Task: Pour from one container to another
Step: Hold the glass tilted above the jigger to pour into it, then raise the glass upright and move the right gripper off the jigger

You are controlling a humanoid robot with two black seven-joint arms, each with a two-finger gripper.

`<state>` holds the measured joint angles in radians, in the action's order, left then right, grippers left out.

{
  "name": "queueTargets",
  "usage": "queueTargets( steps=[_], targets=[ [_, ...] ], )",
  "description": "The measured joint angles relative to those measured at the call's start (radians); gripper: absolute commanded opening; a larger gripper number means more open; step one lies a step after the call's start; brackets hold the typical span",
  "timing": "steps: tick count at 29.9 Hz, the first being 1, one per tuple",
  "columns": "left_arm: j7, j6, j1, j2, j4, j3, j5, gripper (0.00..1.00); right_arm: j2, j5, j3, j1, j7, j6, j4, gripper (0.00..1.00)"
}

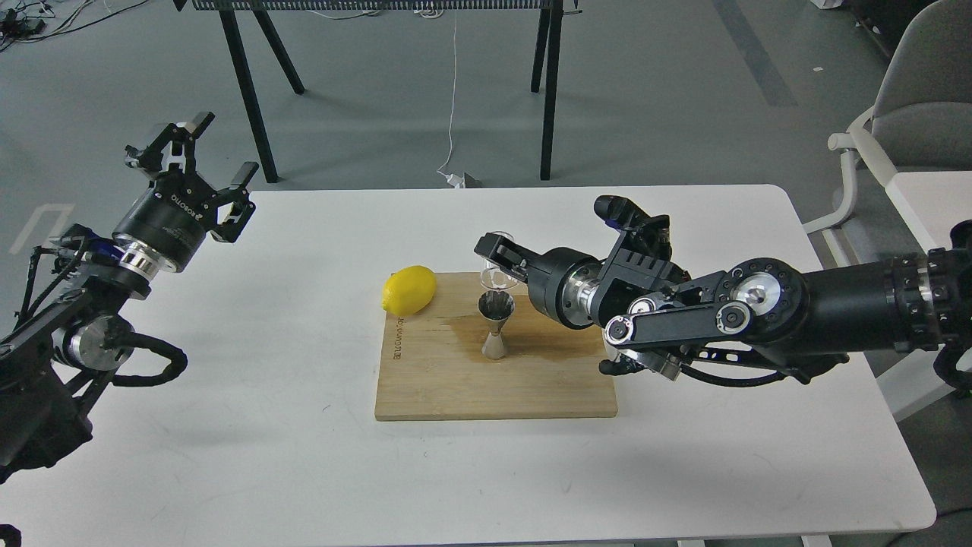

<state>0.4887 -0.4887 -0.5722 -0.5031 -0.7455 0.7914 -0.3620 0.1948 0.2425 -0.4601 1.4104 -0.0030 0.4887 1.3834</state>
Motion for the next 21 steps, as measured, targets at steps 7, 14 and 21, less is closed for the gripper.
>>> queueTargets(
  steps=[7,14,21],
  targets=[
    [0.000,0.000,0.000,0.000,0.000,0.000,0.000,0.82,-0.019,0.000,-0.039,0.025,0.000,0.000,0.000,0.49],
    [0.000,0.000,0.000,0.000,0.000,0.000,0.000,0.82,-0.020,0.000,-0.045,0.041,0.003,0.000,-0.001,0.49],
    [0.000,0.000,0.000,0.000,0.000,0.000,0.000,0.82,-0.021,0.000,-0.075,0.067,0.006,0.000,0.000,0.49]
  ],
)
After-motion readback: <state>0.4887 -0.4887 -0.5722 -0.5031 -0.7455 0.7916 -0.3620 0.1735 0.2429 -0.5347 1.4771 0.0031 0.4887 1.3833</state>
